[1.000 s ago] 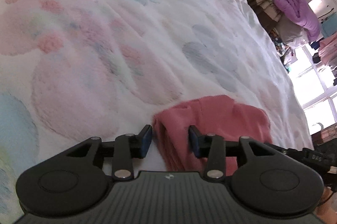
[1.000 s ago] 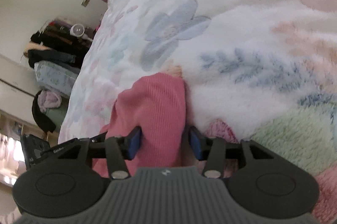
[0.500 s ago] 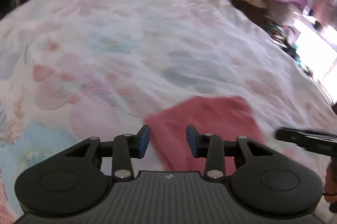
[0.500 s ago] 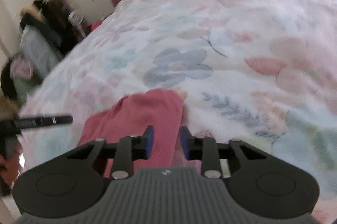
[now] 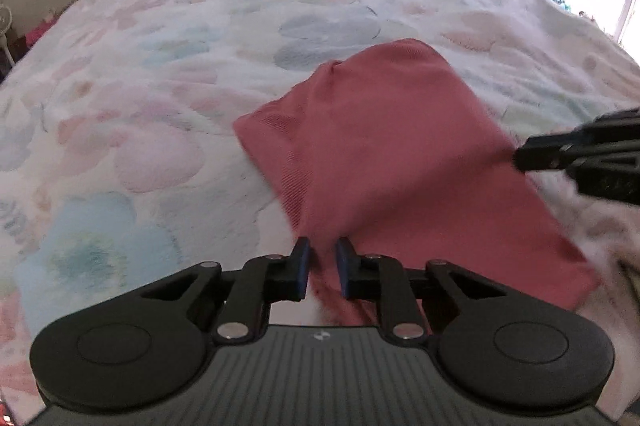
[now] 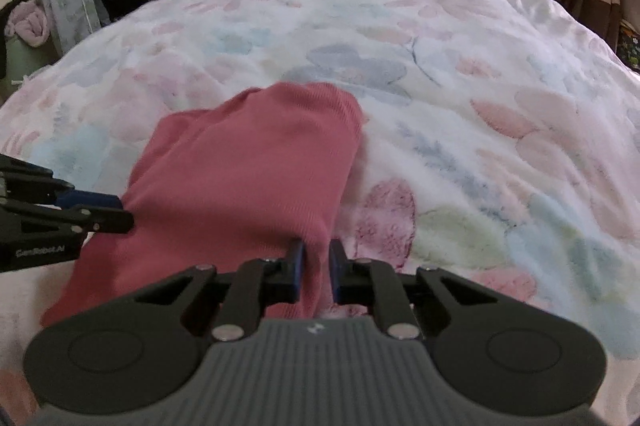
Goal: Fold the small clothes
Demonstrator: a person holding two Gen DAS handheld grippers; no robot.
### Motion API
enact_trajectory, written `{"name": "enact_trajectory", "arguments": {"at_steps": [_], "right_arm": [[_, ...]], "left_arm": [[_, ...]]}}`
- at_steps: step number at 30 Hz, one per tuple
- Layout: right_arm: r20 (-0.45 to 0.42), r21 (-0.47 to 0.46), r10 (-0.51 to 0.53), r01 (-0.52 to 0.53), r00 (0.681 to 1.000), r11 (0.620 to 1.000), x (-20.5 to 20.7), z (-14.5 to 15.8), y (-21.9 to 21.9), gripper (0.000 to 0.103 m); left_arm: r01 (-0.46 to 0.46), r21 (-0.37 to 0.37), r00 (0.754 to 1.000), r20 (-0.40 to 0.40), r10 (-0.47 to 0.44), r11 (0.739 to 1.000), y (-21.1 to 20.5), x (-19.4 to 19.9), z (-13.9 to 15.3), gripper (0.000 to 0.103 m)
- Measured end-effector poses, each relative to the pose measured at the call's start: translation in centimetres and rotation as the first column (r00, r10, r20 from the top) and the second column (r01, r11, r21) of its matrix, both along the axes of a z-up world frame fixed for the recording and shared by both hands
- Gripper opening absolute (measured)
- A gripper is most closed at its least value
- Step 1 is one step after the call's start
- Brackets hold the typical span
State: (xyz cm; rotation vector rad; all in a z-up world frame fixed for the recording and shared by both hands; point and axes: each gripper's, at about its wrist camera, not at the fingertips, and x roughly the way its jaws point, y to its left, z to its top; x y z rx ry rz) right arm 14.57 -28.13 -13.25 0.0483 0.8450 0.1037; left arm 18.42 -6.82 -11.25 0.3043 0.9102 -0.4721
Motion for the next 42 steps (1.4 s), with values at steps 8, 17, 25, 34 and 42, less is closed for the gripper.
{"name": "enact_trajectory", "arguments": {"at_steps": [8,17,25,34,42], "right_arm": [[0.009,0.004,0.073,-0.073,0.997,0.997,-5.3,2.8,1.5,0.009],[-0.101,-0.043,0.124,-0.128,0.987,0.991,-8.6,-0.6,4.3,0.011],[-0.130,-0.002,0.105,-0.106,0.986,0.994,-8.5,-0.7,4.1,0.022],[0.113,-0.059,0.036,-0.029,0.993,0.998,-10.3,11.9,4.5,0.075],[0.330,-0.160,-0.039,0.097,0.943,0.982,-16.9,17.8,7.8,0.082]], "left_arm": [[0.024,-0.063,0.997,0.076,-0.019,0.998,1.2,-4.6,3.5,0.022],[0.132,0.060,0.991,0.006,-0.133,0.989,-0.8,-8.4,-0.8,0.022],[0.108,0.004,0.994,-0.003,-0.108,0.994,0.6,-8.5,0.9,0.026],[-0.078,-0.076,0.949,0.301,0.097,0.994,1.2,-11.0,13.3,0.076],[-0.234,-0.181,0.853,0.433,0.291,0.955,2.3,-16.8,16.2,0.096]]}}
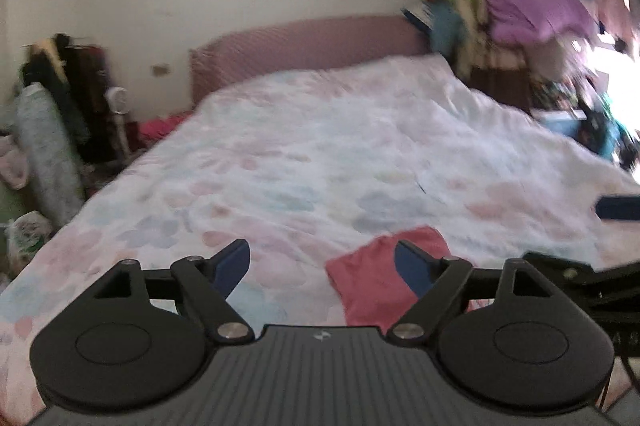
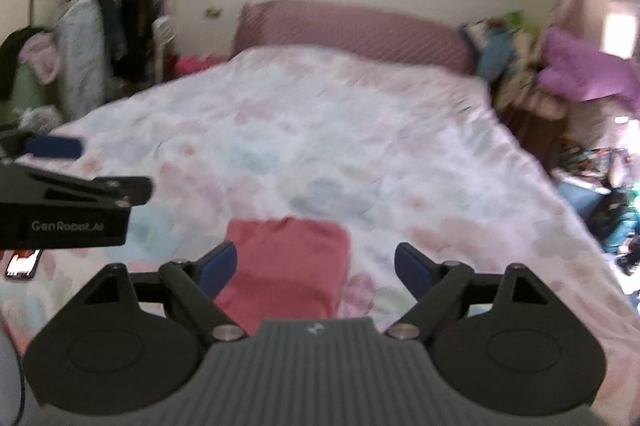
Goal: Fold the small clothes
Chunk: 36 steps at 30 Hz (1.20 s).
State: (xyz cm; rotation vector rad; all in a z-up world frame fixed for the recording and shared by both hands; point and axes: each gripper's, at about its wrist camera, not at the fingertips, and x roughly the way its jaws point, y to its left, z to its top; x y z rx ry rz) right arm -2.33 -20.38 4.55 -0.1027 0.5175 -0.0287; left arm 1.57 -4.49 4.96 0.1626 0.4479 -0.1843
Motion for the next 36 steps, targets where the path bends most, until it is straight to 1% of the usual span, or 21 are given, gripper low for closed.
{"name": "enact_trajectory", "arguments": {"at_steps": [1,3,7,11,13,15,18,19,21,22,25,29,36], "right_arm": [[0.005,-0.001,0.000,0.000,1.000,1.000,-0.8,0.2,0.2,0.082],[-0.016,0.010,-0.002,0.002,1.000,1.000,-1.9,0.2,0.7,0.082],[-0.075,0.053,-0.066,0.070,0.995,0.996,-4.0,-0.6,1.1,0.082],[-0.130,0.110,-0.054,0.068,0.990,0.992,-5.5,-2.2,1.3,0.082],[-0.158,0.111,-0.053,0.071,0.986,0.991,-6.1,-3.2,1.6,0.082],[-0.174,0.110,-0.055,0.075,0.983,0.991,-6.6,-4.1,1.7,0.082],[-0.186,0.132,-0.072,0.098,0.980,0.986,-7.2,-5.1,1.5,0.082],[-0.187,0.125,-0.081,0.105,0.979,0.987,-7.4,-5.5,1.5,0.082],[-0.188,0.072,-0.096,0.112,0.977,0.991,-7.6,-6.2,1.8,0.082],[-0.194,0.067,-0.096,0.111,0.976,0.992,-7.6,-6.7,1.8,0.082],[-0.227,0.122,-0.096,0.126,0.969,0.985,-7.9,-7.7,1.2,0.082],[-0.250,0.111,-0.097,0.128,0.963,0.986,-8.0,-8.7,1.4,0.082],[-0.243,0.105,-0.106,0.135,0.964,0.985,-8.1,-8.8,1.6,0.082]], "left_arm": [[-0.012,-0.003,1.000,0.000,0.012,1.000,0.2,-0.4,0.1,0.097],[-0.035,-0.007,0.999,-0.026,0.035,0.999,0.5,-0.8,0.3,0.097],[-0.039,-0.021,0.996,-0.086,0.037,0.999,1.3,-2.3,-0.4,0.097],[-0.048,0.010,0.987,-0.152,0.049,0.999,1.3,-3.3,-1.9,0.097],[-0.043,0.017,0.983,-0.180,0.045,0.999,1.2,-3.5,-2.5,0.097],[-0.037,0.021,0.981,-0.191,0.041,0.999,1.0,-4.0,-2.9,0.097],[-0.033,0.030,0.976,-0.213,0.039,0.999,0.7,-4.6,-3.6,0.097],[-0.030,0.030,0.974,-0.223,0.036,0.999,0.6,-4.7,-3.9,0.097],[-0.027,0.033,0.970,-0.241,0.034,0.999,0.4,-5.0,-4.4,0.097],[-0.025,0.034,0.968,-0.249,0.033,0.999,0.4,-5.1,-4.7,0.097],[-0.021,0.045,0.961,-0.276,0.032,0.999,0.1,-5.6,-5.5,0.097],[-0.008,0.054,0.956,-0.291,0.024,0.998,-0.2,-6.1,-6.1,0.097],[-0.008,0.051,0.958,-0.286,0.022,0.999,-0.3,-6.1,-6.1,0.097]]}}
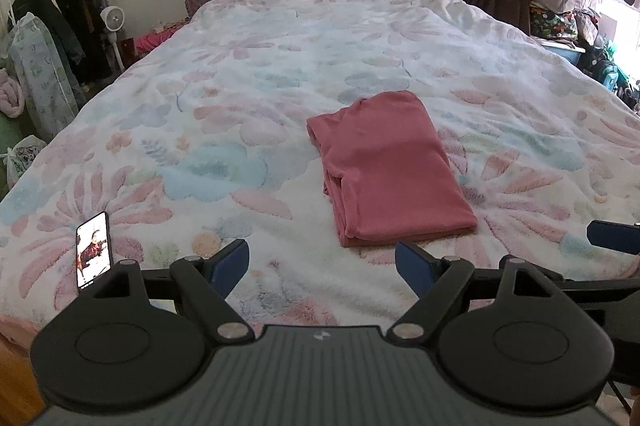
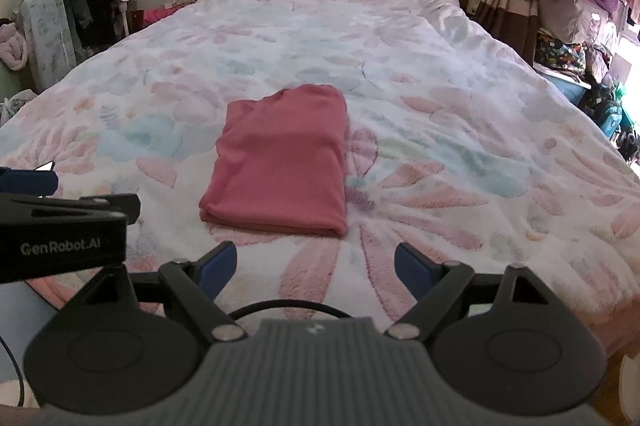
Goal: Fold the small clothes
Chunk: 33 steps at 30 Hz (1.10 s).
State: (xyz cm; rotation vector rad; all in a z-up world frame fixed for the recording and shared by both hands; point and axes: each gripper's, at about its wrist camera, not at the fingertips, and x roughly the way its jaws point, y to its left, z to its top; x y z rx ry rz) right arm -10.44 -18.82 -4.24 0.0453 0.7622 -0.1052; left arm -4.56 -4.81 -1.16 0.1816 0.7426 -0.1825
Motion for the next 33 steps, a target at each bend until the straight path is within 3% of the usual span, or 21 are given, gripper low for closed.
{"name": "enact_trajectory", "arguments": {"at_steps": [33], "right_arm": [[0.008,0.023,-0.024,0.024,1.000,0.999,0.11,0.31,-0.39,0.082]], "left_arm": [[-0.015,0.006,1.000,-0.004,0.015,1.000,0.49,0.15,-0.33,0.097]]}}
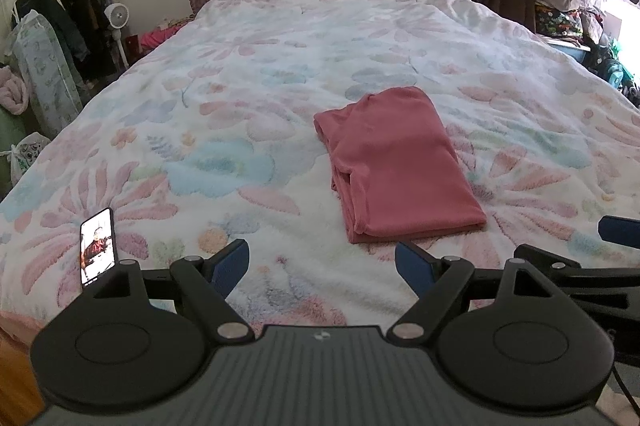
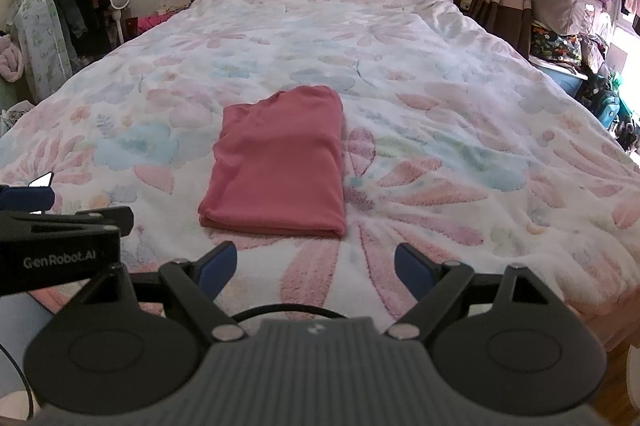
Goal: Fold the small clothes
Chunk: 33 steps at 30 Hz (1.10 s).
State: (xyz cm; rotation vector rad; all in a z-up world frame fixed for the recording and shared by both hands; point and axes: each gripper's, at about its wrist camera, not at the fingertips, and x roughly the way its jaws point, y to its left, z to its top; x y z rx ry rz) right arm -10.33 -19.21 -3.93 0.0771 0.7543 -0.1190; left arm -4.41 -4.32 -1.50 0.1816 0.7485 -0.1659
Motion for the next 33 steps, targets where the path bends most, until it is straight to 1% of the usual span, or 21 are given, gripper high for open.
{"name": "enact_trajectory", "arguments": {"at_steps": [33], "right_arm": [[0.014,0.008,-0.003,0.003,1.000,1.000,-0.25,-0.07,0.29,0.082]], "left_arm": [[0.005,-0.007,1.000,-0.026,-0.005,1.000,-0.12,-0.08,-0.58,0.097]]}}
